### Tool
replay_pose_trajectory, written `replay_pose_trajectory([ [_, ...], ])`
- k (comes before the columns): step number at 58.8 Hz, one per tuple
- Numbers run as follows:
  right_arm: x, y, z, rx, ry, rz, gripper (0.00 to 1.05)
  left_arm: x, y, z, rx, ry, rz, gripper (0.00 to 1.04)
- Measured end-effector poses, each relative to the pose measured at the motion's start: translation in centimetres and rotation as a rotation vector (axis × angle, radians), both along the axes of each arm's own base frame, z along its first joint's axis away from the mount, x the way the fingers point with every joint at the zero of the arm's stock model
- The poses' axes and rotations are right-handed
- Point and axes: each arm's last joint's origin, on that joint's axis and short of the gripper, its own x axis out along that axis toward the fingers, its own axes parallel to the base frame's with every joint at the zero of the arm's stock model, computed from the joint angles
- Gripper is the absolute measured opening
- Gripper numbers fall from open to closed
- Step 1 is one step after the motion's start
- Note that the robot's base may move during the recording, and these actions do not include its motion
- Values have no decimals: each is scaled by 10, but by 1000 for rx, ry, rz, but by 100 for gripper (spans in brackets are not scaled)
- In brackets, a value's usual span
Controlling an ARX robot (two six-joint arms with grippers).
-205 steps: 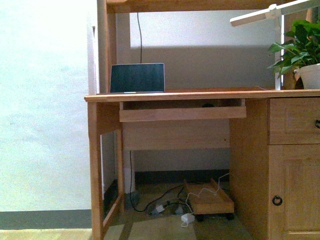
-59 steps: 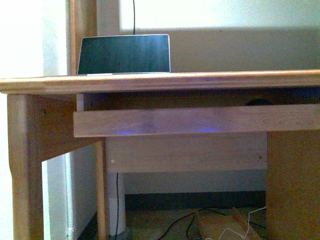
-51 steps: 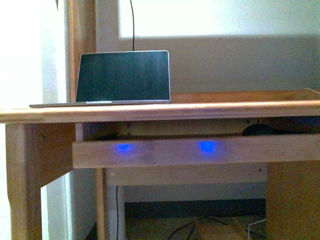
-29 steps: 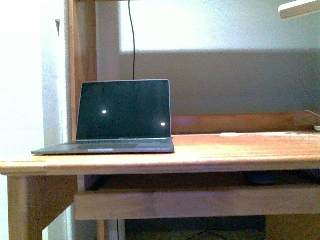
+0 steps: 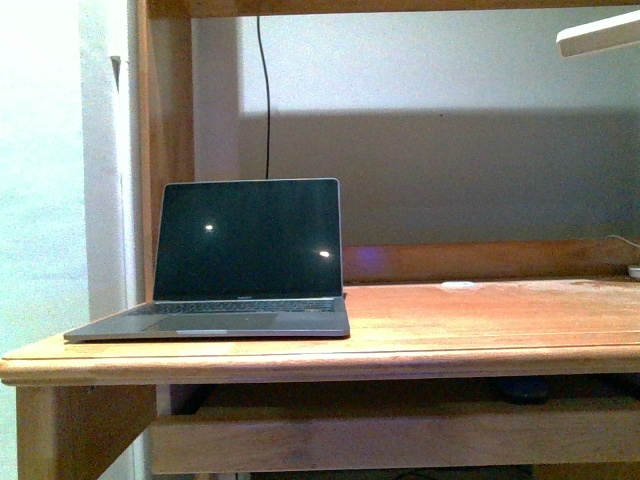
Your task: Place mouse
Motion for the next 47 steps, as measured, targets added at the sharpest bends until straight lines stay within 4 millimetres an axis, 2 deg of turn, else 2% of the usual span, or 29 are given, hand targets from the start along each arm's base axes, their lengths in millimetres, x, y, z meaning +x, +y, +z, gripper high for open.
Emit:
replay_pose_trajectory([
  [5,0,0,0,0,0,0,97,7,-2,0,-4,35,-135,97],
  [11,0,0,0,0,0,0,97,21,1,9,67,-3,-156,97],
  [19,0,0,0,0,0,0,97,54,9,22,283,-105,-172,97],
  [26,0,0,0,0,0,0,97,91,17,28,516,-200,-153,97],
  [32,0,0,0,0,0,0,97,124,19,26,751,-329,-180,97],
  [47,0,0,0,0,0,0,97,178,8,11,1145,-600,-278,97],
])
